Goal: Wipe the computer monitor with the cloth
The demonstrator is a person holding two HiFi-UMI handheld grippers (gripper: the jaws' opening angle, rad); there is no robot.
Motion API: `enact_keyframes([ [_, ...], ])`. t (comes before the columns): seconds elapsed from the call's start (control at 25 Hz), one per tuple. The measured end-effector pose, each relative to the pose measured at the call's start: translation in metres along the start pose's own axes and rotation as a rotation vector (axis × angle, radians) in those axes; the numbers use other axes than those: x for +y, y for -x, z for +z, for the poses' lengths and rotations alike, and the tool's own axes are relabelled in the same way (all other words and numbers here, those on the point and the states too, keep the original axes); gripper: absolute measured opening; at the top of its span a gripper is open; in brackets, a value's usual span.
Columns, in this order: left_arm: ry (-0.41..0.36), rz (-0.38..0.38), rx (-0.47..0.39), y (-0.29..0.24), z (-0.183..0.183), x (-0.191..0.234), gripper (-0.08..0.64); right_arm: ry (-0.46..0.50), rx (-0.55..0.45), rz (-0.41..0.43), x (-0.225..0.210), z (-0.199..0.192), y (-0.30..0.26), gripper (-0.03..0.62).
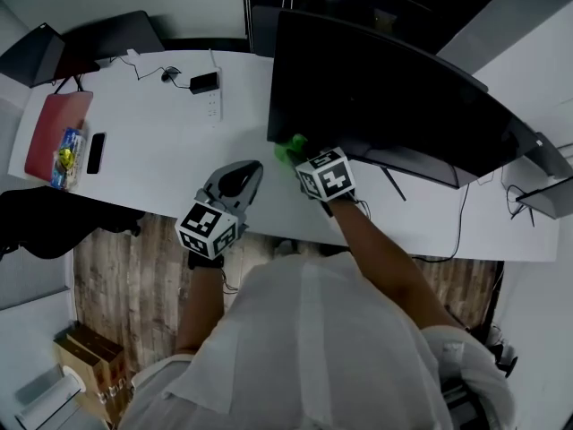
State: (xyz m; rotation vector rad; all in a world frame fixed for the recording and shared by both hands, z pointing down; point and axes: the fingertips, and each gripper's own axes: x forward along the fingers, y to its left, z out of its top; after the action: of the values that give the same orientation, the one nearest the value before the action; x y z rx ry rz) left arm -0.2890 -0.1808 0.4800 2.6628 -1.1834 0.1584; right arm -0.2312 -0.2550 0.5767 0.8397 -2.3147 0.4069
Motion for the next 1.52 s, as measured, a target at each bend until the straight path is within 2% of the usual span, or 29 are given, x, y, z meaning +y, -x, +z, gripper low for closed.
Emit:
enact_keyframes([
  [0.12,-0.008,0.014,-0.003,0.009,0.001,0.004,0.029,0.035,-0.037,0.031,0.015,0.02,-0.006,0.071],
  [0.28,-0.009,0.046,-0.012,0.014,0.005,0.008,0.029,0.051,-0.139,0.085,0.031,0.057,0.004,0.071],
  [0.4,-0.02,0.059,-0.017,0.014,0.01,0.005,0.029,0.068,-0.236,0.122,0.044,0.095,0.031,0.071],
  [0.48,-0.029,0.068,-0.029,0.014,0.018,0.001,0.029,0.137,-0.332,0.129,0.054,0.132,0.062,0.071],
  [0.56,-0.038,0.073,-0.045,0.014,0.027,-0.004,0.029,0.233,-0.455,0.106,0.062,0.177,0.103,0.071],
  [0.68,-0.06,0.067,-0.054,0.015,0.036,-0.013,0.029,0.368,-0.667,0.028,0.072,0.249,0.176,0.071],
  [0.8,-0.076,0.062,-0.05,0.018,0.038,-0.017,0.029,0.521,-0.802,-0.127,0.071,0.307,0.231,0.071],
  [0.92,-0.079,0.049,-0.05,0.02,0.037,-0.025,0.029,0.623,-0.754,-0.3,0.047,0.333,0.236,0.071],
  [1.04,-0.083,0.026,-0.057,0.018,0.04,-0.032,0.029,0.665,-0.616,-0.394,0.022,0.336,0.214,0.071],
  [1.12,-0.082,0.012,-0.064,0.015,0.043,-0.036,0.029,0.693,-0.522,-0.422,0.011,0.329,0.196,0.071],
  [1.2,-0.082,0.0,-0.065,0.012,0.044,-0.038,0.029,0.714,-0.473,-0.432,0.006,0.322,0.186,0.071],
  [1.4,-0.072,-0.032,-0.059,0.003,0.04,-0.047,0.029,0.749,-0.422,-0.463,0.001,0.314,0.186,0.071],
  [1.52,-0.068,-0.05,-0.062,-0.003,0.041,-0.052,0.029,0.728,-0.403,-0.472,-0.008,0.31,0.191,0.071],
])
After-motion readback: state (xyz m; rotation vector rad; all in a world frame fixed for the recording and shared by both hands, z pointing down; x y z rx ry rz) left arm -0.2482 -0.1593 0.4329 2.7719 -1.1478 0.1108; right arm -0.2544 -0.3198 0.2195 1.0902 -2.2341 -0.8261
